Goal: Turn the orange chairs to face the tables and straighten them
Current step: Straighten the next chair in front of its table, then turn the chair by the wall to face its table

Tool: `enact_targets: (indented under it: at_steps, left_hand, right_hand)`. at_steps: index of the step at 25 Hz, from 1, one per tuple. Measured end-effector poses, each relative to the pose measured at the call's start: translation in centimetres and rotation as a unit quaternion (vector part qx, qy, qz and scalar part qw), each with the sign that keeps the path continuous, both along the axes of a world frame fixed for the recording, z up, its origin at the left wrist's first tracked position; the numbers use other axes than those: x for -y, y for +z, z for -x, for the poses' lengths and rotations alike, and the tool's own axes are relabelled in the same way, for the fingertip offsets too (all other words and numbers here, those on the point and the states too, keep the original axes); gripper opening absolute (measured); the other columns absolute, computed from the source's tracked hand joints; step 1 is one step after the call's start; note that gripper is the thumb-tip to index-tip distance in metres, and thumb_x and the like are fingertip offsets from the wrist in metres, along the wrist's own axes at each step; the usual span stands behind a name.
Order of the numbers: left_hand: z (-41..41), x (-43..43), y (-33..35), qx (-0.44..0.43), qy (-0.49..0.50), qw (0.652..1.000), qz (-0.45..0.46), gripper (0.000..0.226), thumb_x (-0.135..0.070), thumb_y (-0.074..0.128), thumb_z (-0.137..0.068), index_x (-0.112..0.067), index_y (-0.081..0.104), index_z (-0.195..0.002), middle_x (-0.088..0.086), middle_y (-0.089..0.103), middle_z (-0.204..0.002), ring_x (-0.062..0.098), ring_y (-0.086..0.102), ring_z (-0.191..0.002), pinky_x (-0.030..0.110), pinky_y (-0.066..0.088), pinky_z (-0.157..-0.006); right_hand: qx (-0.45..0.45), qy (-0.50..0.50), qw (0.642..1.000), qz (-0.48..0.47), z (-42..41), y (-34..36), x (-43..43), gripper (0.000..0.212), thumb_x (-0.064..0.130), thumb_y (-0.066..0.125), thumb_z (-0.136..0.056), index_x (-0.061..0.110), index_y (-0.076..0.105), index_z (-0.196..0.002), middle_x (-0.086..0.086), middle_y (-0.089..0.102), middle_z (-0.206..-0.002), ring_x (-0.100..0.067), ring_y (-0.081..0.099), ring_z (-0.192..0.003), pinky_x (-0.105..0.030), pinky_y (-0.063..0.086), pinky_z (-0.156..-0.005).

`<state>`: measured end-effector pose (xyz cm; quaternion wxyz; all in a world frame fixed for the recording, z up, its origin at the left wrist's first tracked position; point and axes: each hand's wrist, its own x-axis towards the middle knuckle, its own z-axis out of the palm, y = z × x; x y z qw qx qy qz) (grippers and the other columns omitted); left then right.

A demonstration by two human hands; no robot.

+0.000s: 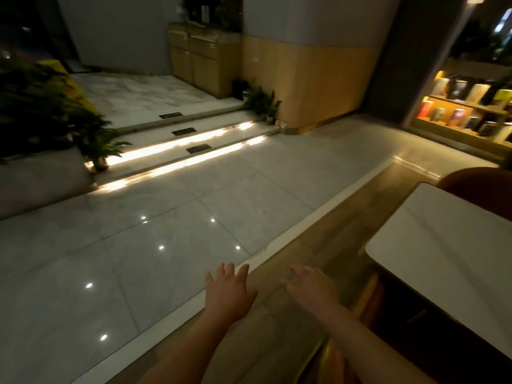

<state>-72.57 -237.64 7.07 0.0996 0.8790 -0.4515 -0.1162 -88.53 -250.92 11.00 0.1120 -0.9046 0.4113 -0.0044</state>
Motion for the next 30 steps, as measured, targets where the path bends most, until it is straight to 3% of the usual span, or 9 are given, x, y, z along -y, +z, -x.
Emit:
enact_targets:
  at_steps: [5, 9, 14, 23, 30]
  left_hand:
    - [-6.1, -3.5, 0.1, -0.004, 0.081, 0.997, 0.008, 0.065, -0.057, 0.038, -0.099, -0.034, 0.021, -0.157, 0.009, 0.028, -0.163, 0.032, 0.014, -0.152, 0.06, 0.01, -0.121]
    - [-9.9, -7.1, -0.2, -0.014, 0.184, 0.983, 0.017, 0.063, -0.055, 0.037, -0.099, -0.034, 0.022, -0.156, 0.007, 0.03, -0.161, 0.031, 0.015, -0.152, 0.058, 0.011, -0.121]
    - [-13.3, -11.5, -0.2, -0.012, 0.318, 0.948, 0.003, 0.063, -0.054, 0.037, -0.099, -0.033, 0.021, -0.156, 0.008, 0.029, -0.162, 0.031, 0.014, -0.152, 0.058, 0.011, -0.121]
    - [-12.3, -16.1, 0.5, -0.021, 0.598, 0.801, 0.026, 0.067, -0.063, 0.035, -0.098, -0.036, 0.02, -0.157, 0.006, 0.024, -0.165, 0.028, 0.011, -0.154, 0.058, 0.008, -0.122]
    - [-4.2, -20.5, 1.9, -0.004, 0.745, 0.667, 0.01, 0.061, -0.06, 0.037, -0.1, -0.039, 0.022, -0.155, 0.0, 0.028, -0.163, 0.026, 0.013, -0.153, 0.061, 0.01, -0.122]
  right_hand:
    - [0.03, 0.082, 0.996, -0.021, -9.8, 0.7, -1.1, 0.056, 0.061, 0.047, -0.094, 0.027, 0.048, -0.139, 0.0, 0.06, -0.131, -0.021, 0.056, -0.116, -0.038, 0.05, -0.091]
    - [0.044, 0.196, 0.979, 0.012, -17.5, 0.7, -2.7, 0.05, 0.062, 0.047, -0.092, 0.027, 0.055, -0.127, 0.001, 0.067, -0.117, -0.021, 0.061, -0.105, -0.037, 0.049, -0.078]
    - [0.038, 0.331, 0.943, 0.007, -27.0, -0.3, -5.2, 0.049, 0.063, 0.045, -0.092, 0.029, 0.057, -0.124, 0.003, 0.069, -0.111, -0.021, 0.063, -0.102, -0.035, 0.046, -0.074]
    - [0.036, 0.603, 0.796, -0.015, -38.4, -0.7, -13.4, 0.051, 0.064, 0.042, -0.093, 0.028, 0.054, -0.127, 0.002, 0.068, -0.113, -0.022, 0.063, -0.103, -0.038, 0.05, -0.077]
    - [0.033, 0.746, 0.663, -0.044, -36.0, -1.1, -22.4, 0.052, 0.063, 0.046, -0.092, 0.028, 0.055, -0.129, 0.002, 0.068, -0.115, -0.022, 0.063, -0.104, -0.037, 0.051, -0.077]
